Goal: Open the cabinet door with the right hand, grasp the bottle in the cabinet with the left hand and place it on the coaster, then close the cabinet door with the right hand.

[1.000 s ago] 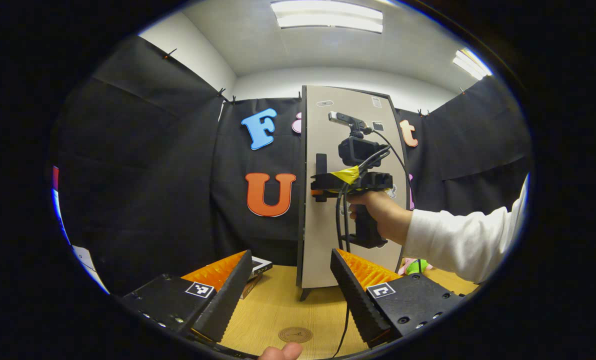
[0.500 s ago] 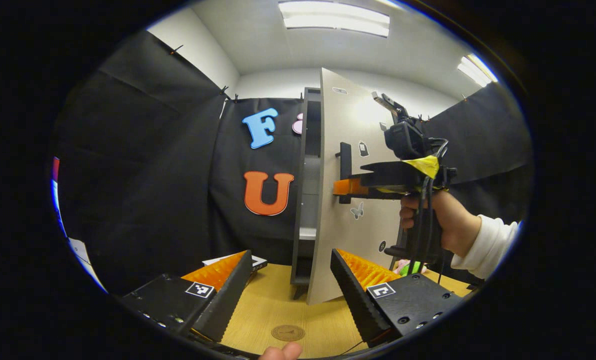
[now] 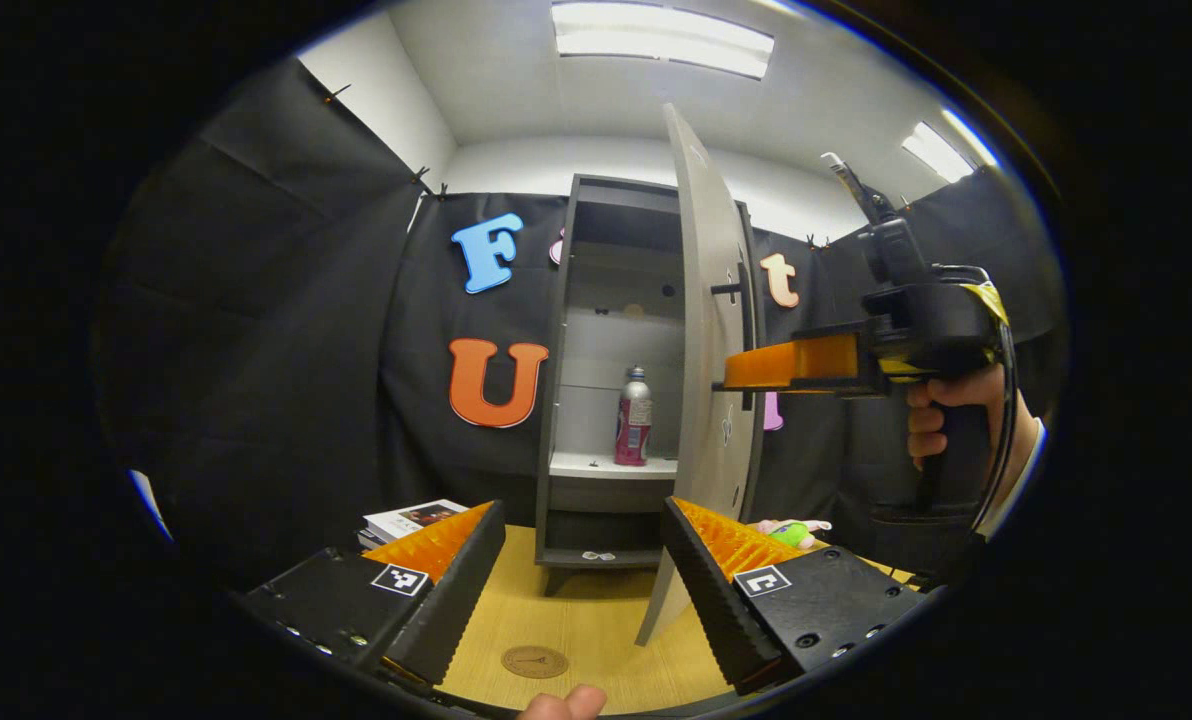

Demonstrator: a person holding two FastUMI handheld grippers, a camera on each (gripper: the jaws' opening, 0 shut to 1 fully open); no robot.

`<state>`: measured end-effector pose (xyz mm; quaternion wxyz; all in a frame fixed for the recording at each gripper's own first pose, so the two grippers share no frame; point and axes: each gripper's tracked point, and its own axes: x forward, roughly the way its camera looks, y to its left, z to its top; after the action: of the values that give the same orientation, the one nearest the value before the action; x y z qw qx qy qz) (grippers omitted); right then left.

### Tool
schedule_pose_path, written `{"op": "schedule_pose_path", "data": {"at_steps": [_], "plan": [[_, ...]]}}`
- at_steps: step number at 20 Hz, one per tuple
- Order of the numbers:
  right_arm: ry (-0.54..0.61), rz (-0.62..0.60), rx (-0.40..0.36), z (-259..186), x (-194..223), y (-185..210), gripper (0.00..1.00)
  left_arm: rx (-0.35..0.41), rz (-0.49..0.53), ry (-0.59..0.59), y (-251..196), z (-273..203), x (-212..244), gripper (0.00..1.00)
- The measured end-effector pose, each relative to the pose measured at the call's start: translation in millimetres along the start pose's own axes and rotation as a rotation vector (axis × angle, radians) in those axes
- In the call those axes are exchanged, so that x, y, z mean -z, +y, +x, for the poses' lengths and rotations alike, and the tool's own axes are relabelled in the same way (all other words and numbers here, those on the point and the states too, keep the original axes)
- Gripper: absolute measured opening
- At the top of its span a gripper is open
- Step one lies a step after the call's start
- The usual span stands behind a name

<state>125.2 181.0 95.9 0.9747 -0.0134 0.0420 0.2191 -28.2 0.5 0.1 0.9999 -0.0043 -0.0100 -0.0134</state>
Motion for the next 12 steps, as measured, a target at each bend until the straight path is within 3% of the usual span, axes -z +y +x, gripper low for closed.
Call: {"op": "schedule_pose_path", "data": {"at_steps": [5, 12], "plan": [[-0.004, 0.039, 0.066, -46, -1, -34, 0.27, 0.053, 0.008, 0.007, -25, 6, 4, 0.95], [-0.006, 0.003, 0.141, -75, 0, -70, 0.15, 0.109, 0.01, 0.004, -58, 8, 4, 0.95]]}}
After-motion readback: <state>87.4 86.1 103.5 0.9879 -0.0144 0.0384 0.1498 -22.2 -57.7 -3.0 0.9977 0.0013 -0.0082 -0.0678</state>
